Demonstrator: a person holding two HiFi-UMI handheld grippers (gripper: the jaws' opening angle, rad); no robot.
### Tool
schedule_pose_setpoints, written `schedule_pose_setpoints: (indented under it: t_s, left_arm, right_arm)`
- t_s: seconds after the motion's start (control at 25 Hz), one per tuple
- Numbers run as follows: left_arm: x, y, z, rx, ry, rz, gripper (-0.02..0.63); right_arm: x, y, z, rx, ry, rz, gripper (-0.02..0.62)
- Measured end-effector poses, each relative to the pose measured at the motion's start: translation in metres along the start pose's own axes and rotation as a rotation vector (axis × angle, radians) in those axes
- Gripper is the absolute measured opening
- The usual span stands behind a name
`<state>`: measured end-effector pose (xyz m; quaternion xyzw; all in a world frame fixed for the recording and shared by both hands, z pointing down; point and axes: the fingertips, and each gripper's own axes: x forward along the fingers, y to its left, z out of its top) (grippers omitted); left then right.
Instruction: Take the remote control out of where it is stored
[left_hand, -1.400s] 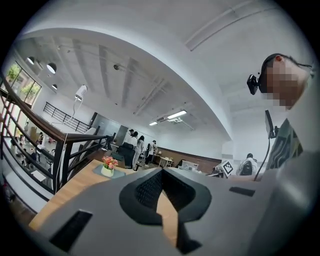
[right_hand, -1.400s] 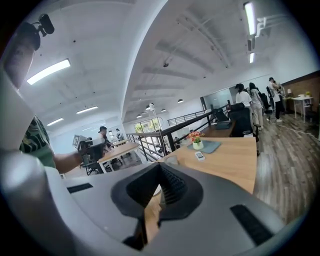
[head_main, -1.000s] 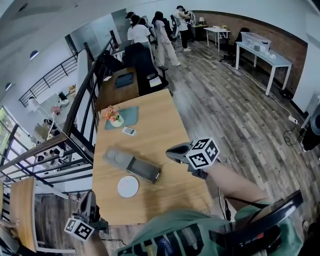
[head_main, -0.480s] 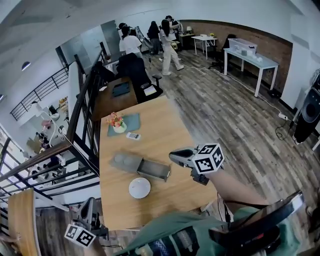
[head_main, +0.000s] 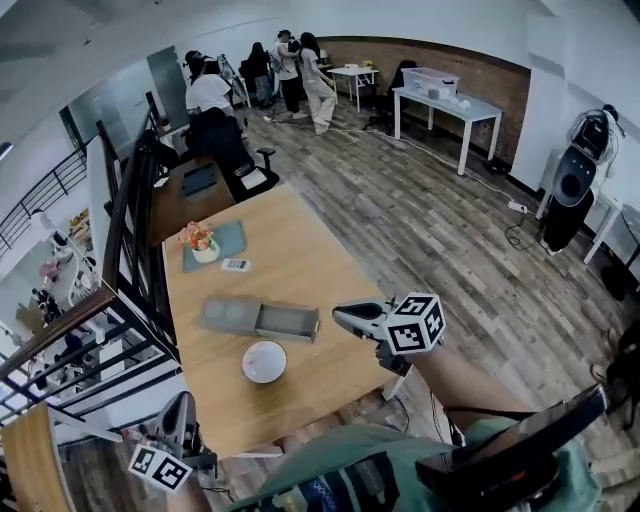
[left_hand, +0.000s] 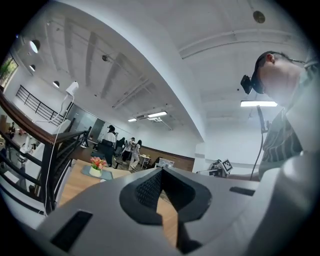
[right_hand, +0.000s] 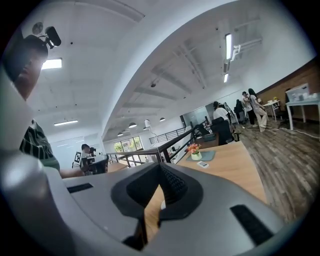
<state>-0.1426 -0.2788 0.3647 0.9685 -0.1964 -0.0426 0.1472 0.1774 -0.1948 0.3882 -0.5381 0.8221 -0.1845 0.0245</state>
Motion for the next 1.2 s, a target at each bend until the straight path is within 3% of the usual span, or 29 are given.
schedule_pose_setpoints:
  t_s: [0.16, 0.36, 0.6, 1.2]
  left_arm:
    - [0.021, -0.028, -0.006, 0.012, -0.015, -0.040, -0.009]
    - [0.045, -0.062, -0.024, -0.037, -0.033, -0.032, -0.009]
    - [0.083, -0.101, -0.039, -0.034, -0.019, -0.067, -0.009]
    - [0.090, -0.109, -0.046, -0.033, 0.005, -0.050, -0.009]
  right_arm:
    - [-0.033, -0.001, 0.009, -0.041, -0.035, -0.002, 0.005]
    - [-0.069, -0.017, 0.004, -0.069, 0.008, 0.013, 0.005]
    - [-0.107, -0.048, -0.003, -0.059, 0.022, -0.007, 0.005]
    - [-0.112, -0.059, -0.006, -0.051, 0.008, 0.014, 0.005]
